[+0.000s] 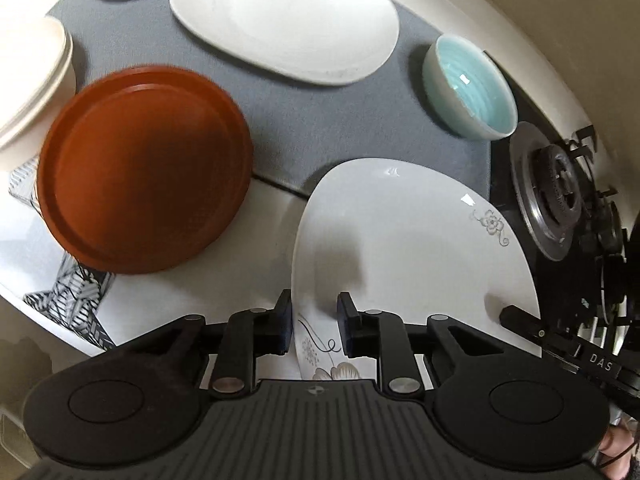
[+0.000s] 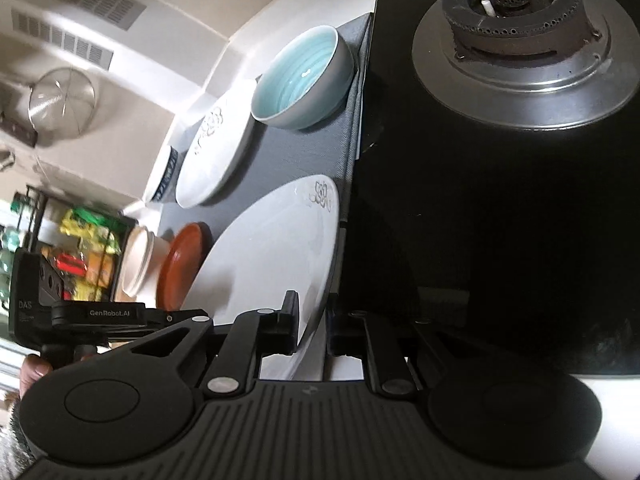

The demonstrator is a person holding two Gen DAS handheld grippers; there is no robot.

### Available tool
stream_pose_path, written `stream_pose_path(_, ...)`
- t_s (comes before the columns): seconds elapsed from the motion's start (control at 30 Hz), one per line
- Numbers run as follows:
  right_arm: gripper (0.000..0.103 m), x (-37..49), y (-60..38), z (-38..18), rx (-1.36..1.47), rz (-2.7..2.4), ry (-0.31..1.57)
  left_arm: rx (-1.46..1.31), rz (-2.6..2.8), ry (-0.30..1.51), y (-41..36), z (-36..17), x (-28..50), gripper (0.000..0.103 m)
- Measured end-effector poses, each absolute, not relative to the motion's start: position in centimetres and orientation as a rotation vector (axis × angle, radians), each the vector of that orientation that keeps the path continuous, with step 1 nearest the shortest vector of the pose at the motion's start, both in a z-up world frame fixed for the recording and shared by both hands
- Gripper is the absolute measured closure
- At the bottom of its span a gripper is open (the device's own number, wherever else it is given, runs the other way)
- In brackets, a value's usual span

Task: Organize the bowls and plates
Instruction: 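Lower the white square plate onto the other white plate, open both grippers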

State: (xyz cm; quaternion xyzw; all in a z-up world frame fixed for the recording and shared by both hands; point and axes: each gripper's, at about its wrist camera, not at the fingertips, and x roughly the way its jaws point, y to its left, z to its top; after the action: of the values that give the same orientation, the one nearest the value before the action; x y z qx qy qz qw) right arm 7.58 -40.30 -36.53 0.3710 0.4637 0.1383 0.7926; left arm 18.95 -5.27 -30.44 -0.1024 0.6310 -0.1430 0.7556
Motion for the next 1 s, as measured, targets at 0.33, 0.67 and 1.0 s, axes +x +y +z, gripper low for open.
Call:
stream_pose_path(0.33, 0.088, 8.4, -37.9, -31.9, 0.899, 0.260, 0.909, -0.246, -0.398, 1.381, -0.7, -26.4, 21.8, 0.079)
stream_pose_path(0.67, 0.088, 12.6, -32.8, -29.7, 0.961, 0.186, 0.866, -0.231, -0.484, 1.370, 5.4, -22.5, 27.8, 0.079)
stream_pose_path(1.0, 0.088, 17.5, -27.6, -30.7, 0.977, 0.099, 0.861, -0.157, -0.542, 1.409, 8.6, -24.2, 36.1, 0.079)
